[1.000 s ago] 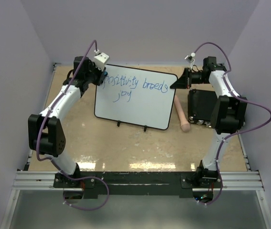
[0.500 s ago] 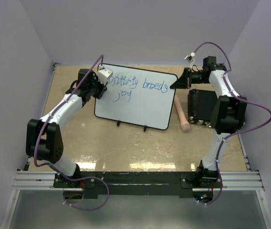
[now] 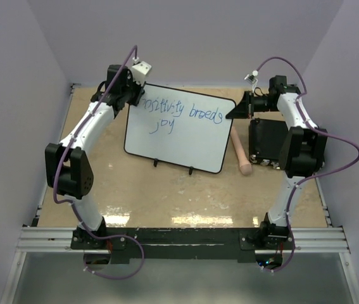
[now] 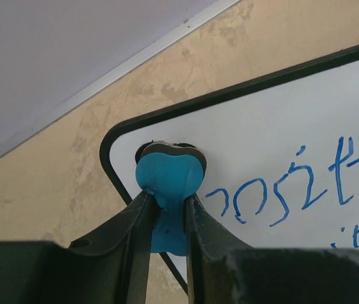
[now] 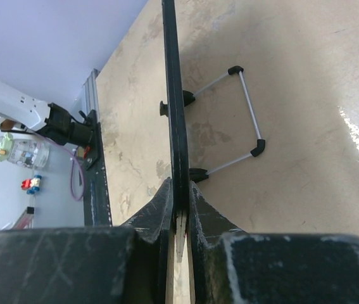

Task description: Erase the whiteboard

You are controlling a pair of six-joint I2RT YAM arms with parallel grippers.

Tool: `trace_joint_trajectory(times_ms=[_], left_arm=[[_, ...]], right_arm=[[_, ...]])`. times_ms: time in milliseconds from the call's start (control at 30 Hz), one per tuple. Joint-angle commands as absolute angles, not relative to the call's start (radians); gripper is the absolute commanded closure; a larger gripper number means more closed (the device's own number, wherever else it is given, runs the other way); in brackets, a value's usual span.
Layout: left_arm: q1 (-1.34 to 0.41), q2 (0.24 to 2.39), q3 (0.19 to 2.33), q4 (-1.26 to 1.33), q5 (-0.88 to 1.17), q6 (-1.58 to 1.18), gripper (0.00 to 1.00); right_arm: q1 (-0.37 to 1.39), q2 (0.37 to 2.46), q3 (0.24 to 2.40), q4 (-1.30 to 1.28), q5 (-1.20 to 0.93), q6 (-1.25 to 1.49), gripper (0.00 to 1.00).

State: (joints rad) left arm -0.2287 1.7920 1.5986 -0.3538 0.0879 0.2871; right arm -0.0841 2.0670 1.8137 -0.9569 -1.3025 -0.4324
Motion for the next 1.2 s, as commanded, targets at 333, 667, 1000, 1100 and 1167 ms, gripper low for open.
trace_joint_trajectory(times_ms=[333,667,1000,1100,1167], left_arm=[[-0.275,1.677,1.372,-0.371,0.061,0.348,1.0],[-0.275,1.683,1.322,-0.476,-0.018,0.304,1.0],[-0.288,1.687,1.365,-0.446,-0.071,0.284,1.0],[-0.291,1.749,1.518,-0.465,-0.066,0.279,1.0],[-0.29,1.799,1.63,-0.475,-0.055,0.276,1.0]], right_arm=[[-0.083,2.054,1.856,-0.945,-1.229,-0.532,1.0],[-0.083,2.057,1.868,-0.973,-1.226,-0.563,1.0],[-0.083,2.054,1.867,-0.974,-1.227,-0.566,1.0],[-0.083,2.052,1.862,-0.974,-1.227,-0.566,1.0],[-0.083,2.052,1.858,-0.973,-1.223,-0.568,1.0]])
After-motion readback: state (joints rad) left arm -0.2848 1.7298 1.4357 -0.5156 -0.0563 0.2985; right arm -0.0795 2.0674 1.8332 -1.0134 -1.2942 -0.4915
